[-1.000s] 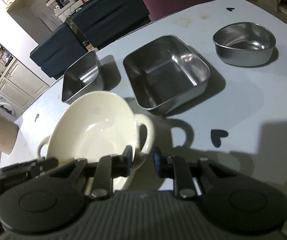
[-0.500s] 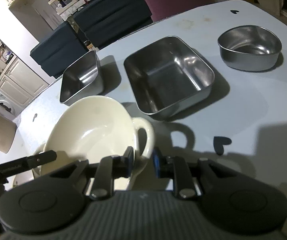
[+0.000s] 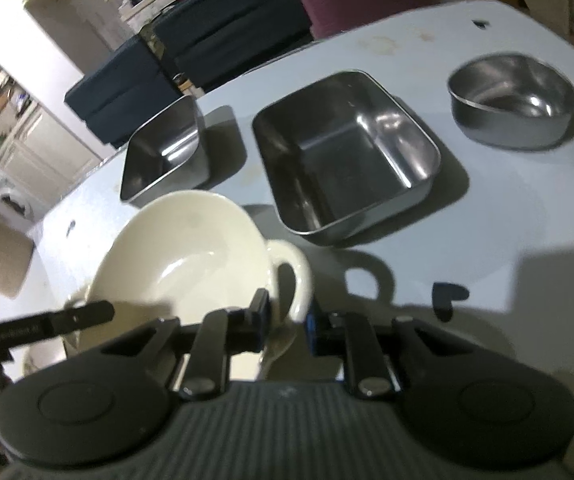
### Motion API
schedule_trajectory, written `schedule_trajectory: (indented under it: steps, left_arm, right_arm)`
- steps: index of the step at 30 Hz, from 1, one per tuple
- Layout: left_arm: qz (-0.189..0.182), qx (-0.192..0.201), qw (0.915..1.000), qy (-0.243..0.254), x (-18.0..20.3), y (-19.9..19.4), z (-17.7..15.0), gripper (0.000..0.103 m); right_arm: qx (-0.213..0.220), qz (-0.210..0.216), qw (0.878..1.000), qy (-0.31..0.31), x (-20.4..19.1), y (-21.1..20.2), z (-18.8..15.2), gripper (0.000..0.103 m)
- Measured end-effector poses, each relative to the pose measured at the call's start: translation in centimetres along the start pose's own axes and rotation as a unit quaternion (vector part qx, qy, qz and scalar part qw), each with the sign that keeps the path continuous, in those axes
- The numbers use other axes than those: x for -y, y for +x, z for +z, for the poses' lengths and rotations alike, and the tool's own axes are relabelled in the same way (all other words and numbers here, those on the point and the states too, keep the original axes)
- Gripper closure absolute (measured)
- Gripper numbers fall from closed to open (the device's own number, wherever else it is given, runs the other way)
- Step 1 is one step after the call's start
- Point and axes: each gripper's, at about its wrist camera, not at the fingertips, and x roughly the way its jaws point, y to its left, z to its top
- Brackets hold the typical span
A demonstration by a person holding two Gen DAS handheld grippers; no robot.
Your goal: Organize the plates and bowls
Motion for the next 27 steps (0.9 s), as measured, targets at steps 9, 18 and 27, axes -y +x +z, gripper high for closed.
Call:
schedule_trajectory:
  steps: [9, 18, 27]
  left_arm:
    - [-0.001, 0.001, 1.0000, -0.001, 0.2, 0.3, -0.2, 0.072]
    - [-0.006, 0.019, 0.9998, 0.005, 0.2, 0.4, -0.6, 0.072]
    - [-0.003, 0.033, 0.9995, -0.001, 1.1, -1.3, -1.2, 0.073]
  right_arm:
    - [-0.029, 0.002, 0.999, 0.017, 0.2, -0.3, 0.0, 0.080]
    - [-0.022, -0.006, 1.000, -0.003, -0.2, 0.0, 0.0, 0.079]
    - [0.003, -0.005, 1.000, -0.020, -0.2, -1.2, -0.7, 0.080]
